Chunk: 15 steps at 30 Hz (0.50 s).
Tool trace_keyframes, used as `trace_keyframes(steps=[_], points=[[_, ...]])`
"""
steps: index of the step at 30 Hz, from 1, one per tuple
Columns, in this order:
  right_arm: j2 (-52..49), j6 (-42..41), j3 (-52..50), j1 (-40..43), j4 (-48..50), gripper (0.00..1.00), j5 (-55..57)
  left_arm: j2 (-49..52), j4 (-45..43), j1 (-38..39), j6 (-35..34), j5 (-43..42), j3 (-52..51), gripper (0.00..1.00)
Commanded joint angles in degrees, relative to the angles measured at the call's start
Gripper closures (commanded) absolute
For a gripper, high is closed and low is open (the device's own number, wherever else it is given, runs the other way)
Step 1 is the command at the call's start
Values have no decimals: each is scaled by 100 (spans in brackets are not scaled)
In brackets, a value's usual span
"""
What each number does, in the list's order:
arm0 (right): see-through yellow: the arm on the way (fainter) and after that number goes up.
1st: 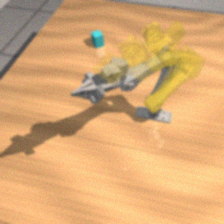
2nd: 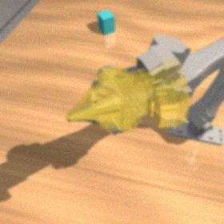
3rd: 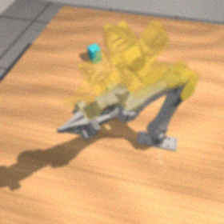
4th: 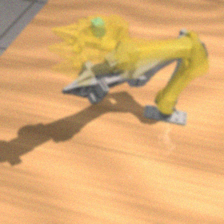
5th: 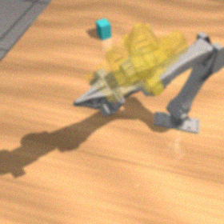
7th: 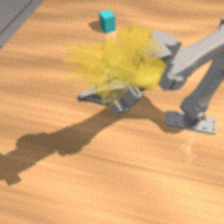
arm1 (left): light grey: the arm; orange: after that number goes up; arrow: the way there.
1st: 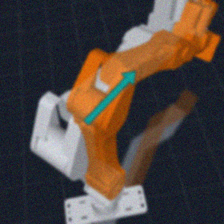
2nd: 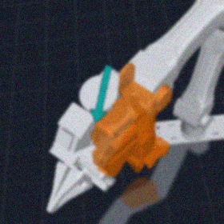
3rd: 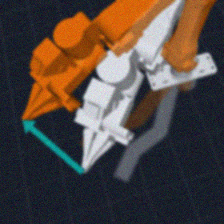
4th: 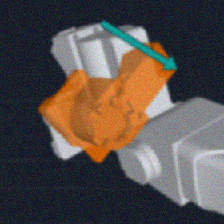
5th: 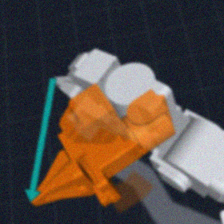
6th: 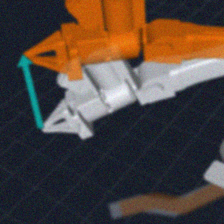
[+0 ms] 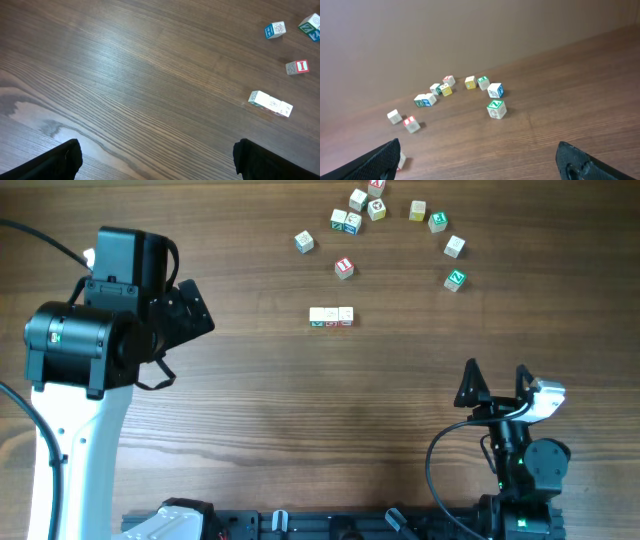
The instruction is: Form a horizontal line
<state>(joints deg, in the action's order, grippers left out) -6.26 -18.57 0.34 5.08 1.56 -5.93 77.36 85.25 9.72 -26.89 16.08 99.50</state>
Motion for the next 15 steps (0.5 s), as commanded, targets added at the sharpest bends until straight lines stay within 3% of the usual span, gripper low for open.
trace_keyframes(steps=[1,9,15], points=[[-28,-234,-4,24,247,0,-96,0,-11,-35,-55,70,15,0],[-24,42,-4,48,809,0,-107,0,-11,-35,-55,70,15,0],[623,61,-4,142,-2,0,-136,0,-11,-35,-55,70,15,0]])
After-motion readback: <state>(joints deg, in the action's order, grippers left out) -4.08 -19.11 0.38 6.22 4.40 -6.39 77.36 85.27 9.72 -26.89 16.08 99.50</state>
